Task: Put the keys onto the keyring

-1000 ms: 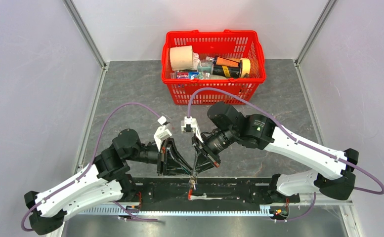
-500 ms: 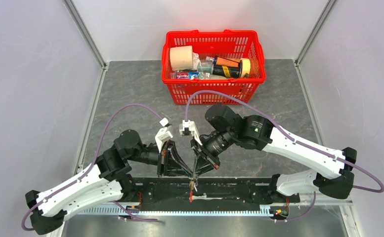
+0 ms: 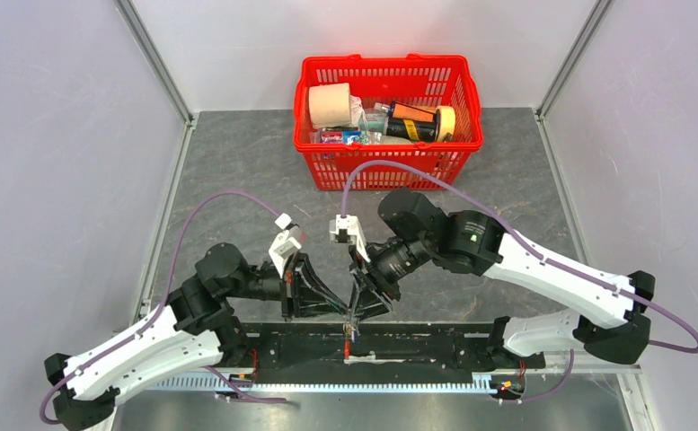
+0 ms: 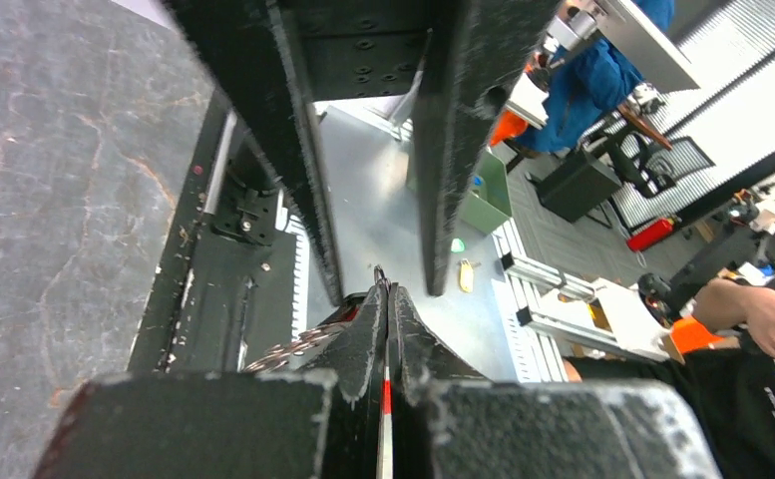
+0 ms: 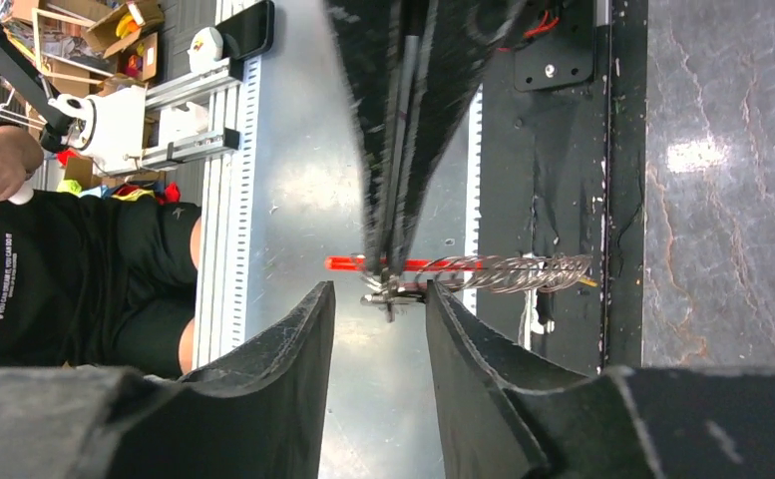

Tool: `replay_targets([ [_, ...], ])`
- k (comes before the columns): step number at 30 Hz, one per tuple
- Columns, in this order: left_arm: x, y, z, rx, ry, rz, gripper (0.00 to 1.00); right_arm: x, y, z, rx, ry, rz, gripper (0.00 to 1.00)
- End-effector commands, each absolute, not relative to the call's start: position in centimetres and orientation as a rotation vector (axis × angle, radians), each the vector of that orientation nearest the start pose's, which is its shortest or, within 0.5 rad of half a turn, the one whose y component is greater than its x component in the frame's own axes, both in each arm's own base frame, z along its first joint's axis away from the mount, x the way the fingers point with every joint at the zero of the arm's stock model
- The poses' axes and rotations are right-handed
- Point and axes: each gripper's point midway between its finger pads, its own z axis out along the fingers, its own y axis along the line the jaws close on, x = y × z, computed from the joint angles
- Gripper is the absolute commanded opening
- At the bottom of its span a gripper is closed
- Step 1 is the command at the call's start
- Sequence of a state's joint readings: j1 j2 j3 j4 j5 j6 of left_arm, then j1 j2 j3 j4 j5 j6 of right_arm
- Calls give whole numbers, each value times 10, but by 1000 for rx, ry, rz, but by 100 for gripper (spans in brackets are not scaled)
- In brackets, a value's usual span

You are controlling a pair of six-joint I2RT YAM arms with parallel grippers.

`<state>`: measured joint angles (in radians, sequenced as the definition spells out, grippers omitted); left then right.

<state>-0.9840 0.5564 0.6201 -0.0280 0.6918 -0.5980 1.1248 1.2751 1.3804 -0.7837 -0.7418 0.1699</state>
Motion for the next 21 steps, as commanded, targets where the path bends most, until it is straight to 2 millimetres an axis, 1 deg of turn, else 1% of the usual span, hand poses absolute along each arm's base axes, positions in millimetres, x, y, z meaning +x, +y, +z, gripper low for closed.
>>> replay_targets([
  [1, 33, -262, 328, 873, 1443, -1655, 2, 18, 329, 331, -1490, 1809, 1490, 48],
  [5, 31, -256, 346, 865, 1352, -1647, 2, 25, 326, 348, -1416, 1764, 1461, 52],
  [9, 29, -250, 365, 854, 1251, -1647, 2, 34, 324, 365, -1341, 1721, 1414, 53],
  [15, 25, -243, 395, 828, 1097, -1659, 2, 54, 327, 376, -1261, 1688, 1312, 54],
  [19, 23, -241, 411, 817, 1026, -1669, 2, 57, 329, 391, -1236, 1616, 1318, 54],
  [21, 23, -241, 415, 817, 1010, -1669, 2, 55, 329, 401, -1234, 1571, 1339, 54],
])
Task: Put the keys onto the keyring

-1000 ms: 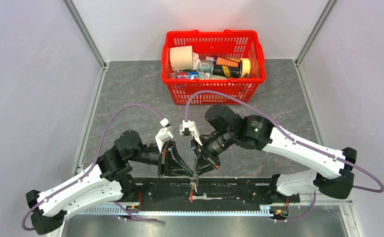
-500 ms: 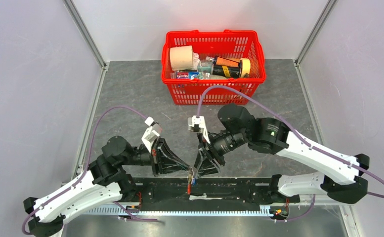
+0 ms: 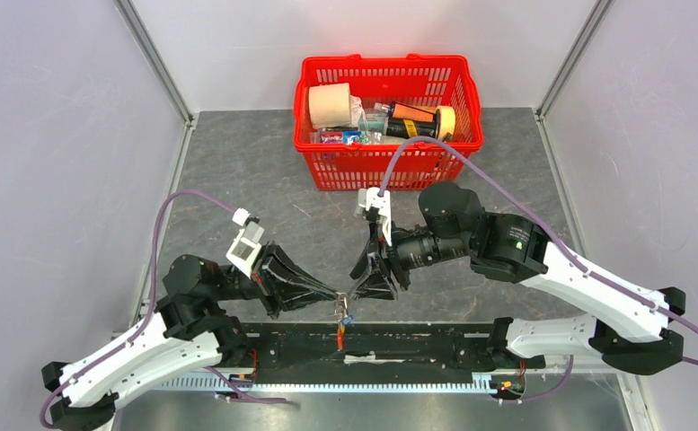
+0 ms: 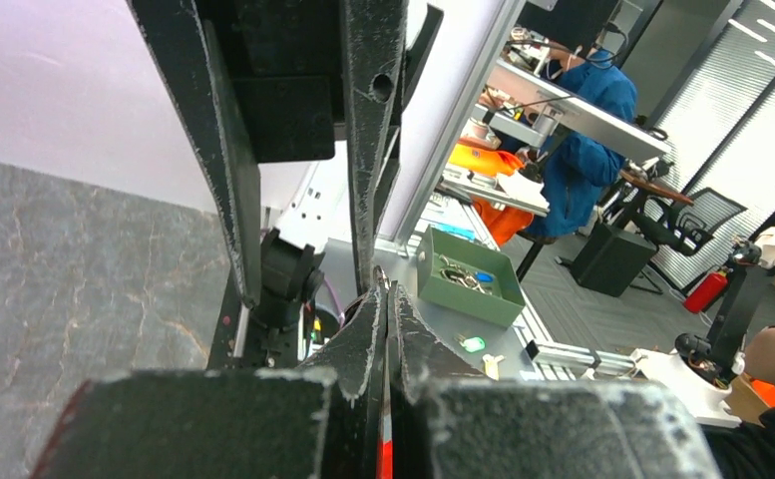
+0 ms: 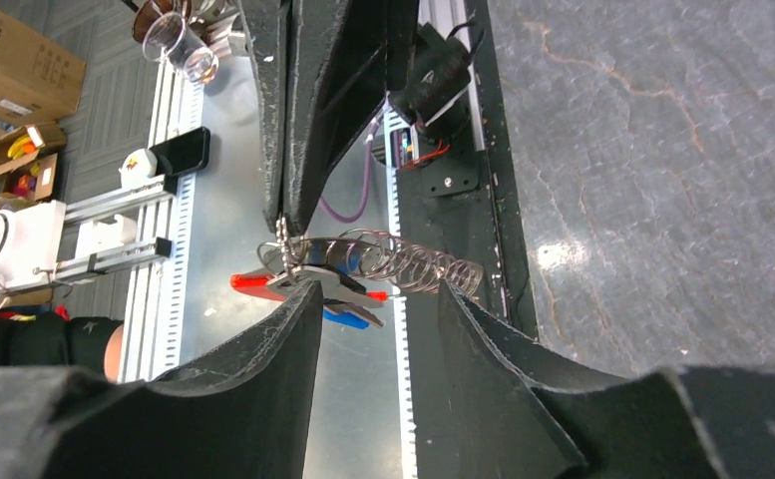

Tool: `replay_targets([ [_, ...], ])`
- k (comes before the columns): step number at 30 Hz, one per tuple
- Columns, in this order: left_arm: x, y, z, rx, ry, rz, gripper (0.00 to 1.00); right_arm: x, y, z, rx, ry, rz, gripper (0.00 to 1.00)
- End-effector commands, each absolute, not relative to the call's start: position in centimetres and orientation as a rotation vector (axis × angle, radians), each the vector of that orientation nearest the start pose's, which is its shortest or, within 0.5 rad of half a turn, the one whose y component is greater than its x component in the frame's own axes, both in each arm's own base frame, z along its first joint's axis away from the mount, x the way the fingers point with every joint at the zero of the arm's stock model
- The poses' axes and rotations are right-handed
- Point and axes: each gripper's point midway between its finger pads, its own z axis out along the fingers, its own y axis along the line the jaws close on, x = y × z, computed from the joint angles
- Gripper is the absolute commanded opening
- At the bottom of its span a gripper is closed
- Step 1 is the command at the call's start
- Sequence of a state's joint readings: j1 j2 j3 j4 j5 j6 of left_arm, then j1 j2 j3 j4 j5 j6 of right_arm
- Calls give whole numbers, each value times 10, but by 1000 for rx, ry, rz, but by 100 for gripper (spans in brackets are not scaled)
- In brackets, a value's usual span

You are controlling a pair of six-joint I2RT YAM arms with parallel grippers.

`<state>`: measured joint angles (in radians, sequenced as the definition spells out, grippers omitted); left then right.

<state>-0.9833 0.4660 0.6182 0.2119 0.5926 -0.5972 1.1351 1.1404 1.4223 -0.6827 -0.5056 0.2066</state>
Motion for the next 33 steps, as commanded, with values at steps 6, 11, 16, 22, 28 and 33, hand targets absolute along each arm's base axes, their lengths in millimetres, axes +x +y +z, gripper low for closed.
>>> replay_targets([
  [6, 25, -244, 422, 814, 994, -1669, 2, 37, 320, 428, -1252, 1447, 1436, 49],
  [11, 26, -242, 425, 796, 985, -1660, 2, 34, 309, 436, -1237, 1421, 1423, 44],
  [16, 27, -242, 427, 790, 975, -1658, 2, 34, 308, 439, -1227, 1423, 1426, 44],
  [22, 31, -242, 428, 766, 980, -1650, 2, 38, 318, 439, -1198, 1447, 1454, 45],
  [28, 43, -245, 423, 723, 1039, -1609, 2, 40, 322, 444, -1165, 1462, 1470, 46],
  [33, 56, -246, 417, 678, 1100, -1557, 2, 49, 322, 442, -1101, 1522, 1441, 46],
])
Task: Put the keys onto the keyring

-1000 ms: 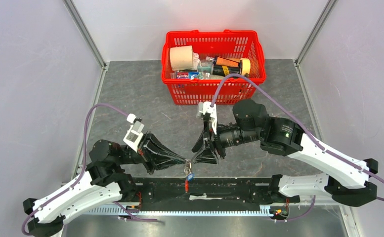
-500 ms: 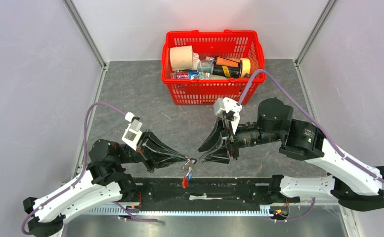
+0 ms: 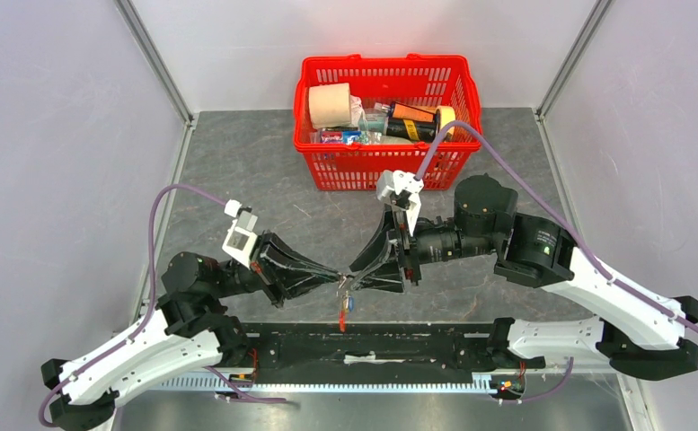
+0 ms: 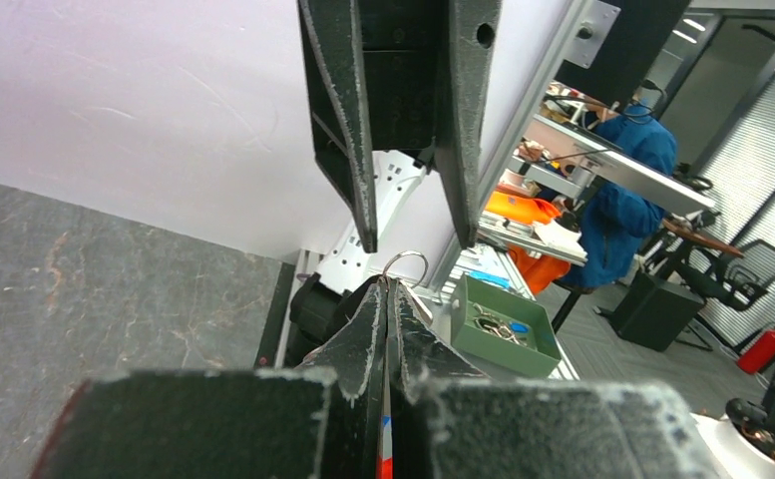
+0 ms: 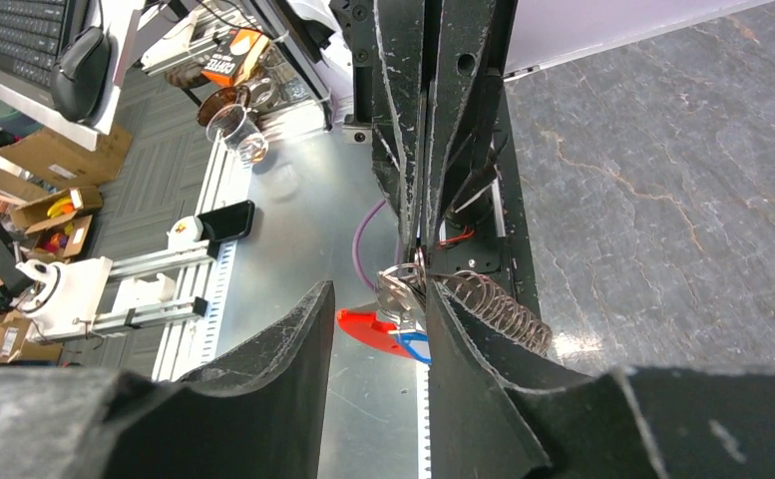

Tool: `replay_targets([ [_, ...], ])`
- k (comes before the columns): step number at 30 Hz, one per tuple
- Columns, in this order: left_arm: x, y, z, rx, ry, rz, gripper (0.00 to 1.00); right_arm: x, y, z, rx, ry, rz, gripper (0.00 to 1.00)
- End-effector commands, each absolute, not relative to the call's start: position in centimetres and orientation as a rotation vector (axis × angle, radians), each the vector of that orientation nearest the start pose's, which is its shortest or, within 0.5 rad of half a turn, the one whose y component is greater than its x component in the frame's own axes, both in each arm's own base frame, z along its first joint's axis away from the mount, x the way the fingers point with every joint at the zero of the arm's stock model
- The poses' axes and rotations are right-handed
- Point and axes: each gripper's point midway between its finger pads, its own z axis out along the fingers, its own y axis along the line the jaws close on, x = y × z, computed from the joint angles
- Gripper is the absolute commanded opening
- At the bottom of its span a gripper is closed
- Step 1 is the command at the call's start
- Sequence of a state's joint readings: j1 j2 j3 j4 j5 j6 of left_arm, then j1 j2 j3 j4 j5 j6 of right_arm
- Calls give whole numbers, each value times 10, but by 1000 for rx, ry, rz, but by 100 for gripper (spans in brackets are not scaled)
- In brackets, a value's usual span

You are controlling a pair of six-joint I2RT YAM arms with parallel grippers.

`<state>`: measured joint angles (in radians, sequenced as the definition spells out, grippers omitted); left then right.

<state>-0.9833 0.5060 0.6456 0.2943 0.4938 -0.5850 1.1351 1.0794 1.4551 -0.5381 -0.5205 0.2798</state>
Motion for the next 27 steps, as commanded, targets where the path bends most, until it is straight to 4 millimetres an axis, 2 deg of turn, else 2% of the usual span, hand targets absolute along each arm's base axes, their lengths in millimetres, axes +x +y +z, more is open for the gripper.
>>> replay_targets([
  [1, 58, -246, 416, 669, 1106, -1548, 2, 52, 322, 441, -1084, 1532, 1427, 47],
  [10, 69, -246, 410, 623, 1158, -1504, 2, 76, 325, 427, -985, 1662, 1310, 47],
  [27, 82, -235, 407, 536, 1197, -1436, 2, 88, 333, 409, -975, 1761, 1239, 38],
])
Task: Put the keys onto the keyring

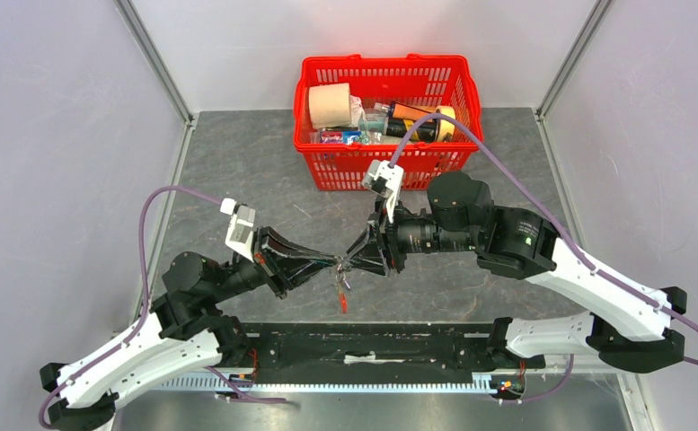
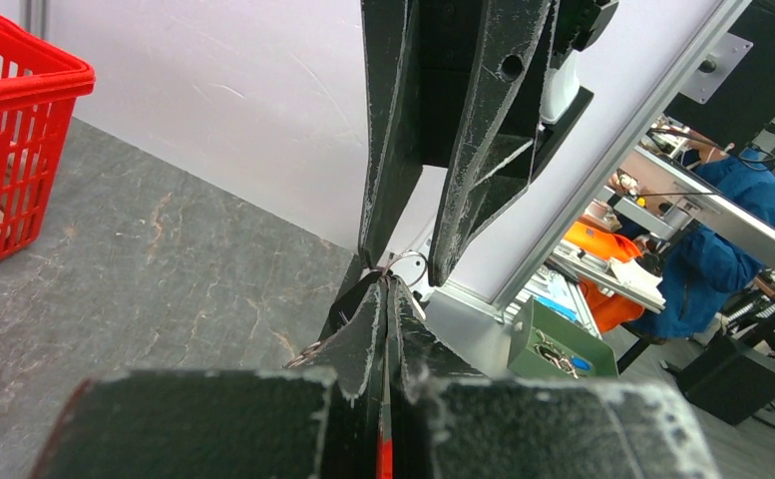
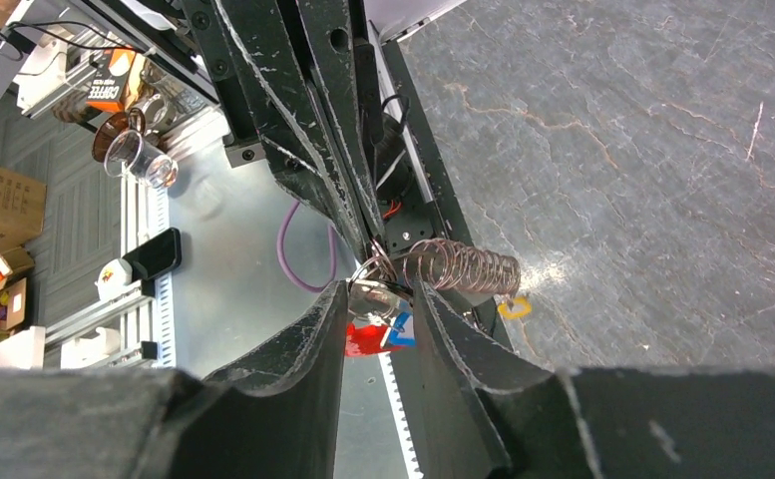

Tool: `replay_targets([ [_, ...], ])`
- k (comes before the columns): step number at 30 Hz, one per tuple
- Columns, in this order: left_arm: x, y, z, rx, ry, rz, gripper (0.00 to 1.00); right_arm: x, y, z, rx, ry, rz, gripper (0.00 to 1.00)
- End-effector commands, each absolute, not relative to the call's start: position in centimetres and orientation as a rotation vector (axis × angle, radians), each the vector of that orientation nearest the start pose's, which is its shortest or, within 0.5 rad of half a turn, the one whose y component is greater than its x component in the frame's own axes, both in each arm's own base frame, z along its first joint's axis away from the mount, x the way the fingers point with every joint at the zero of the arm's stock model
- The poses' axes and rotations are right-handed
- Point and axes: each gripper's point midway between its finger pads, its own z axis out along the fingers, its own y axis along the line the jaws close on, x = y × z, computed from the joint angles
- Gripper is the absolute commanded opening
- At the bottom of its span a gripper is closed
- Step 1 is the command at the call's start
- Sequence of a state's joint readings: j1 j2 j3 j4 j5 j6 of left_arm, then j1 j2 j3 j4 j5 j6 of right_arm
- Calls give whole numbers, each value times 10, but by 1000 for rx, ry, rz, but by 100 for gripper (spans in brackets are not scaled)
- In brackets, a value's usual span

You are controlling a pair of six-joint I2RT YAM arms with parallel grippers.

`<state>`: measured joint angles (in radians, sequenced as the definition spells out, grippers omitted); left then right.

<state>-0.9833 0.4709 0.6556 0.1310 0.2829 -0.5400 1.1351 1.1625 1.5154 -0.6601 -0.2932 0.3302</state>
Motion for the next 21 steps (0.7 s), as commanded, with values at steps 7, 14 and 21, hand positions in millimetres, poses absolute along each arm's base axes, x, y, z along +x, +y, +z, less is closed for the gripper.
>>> replay_targets([
  [7, 80, -236, 407, 544, 1196, -1448, 2, 90, 334, 411, -964, 1753, 1234, 35],
  [14, 80, -238, 405, 548, 1198, -1460, 2, 92, 337, 410, -962, 1750, 1234, 31],
  [21, 79, -239, 405, 552, 1197, -1464, 2, 93, 338, 410, -961, 1750, 1230, 24],
])
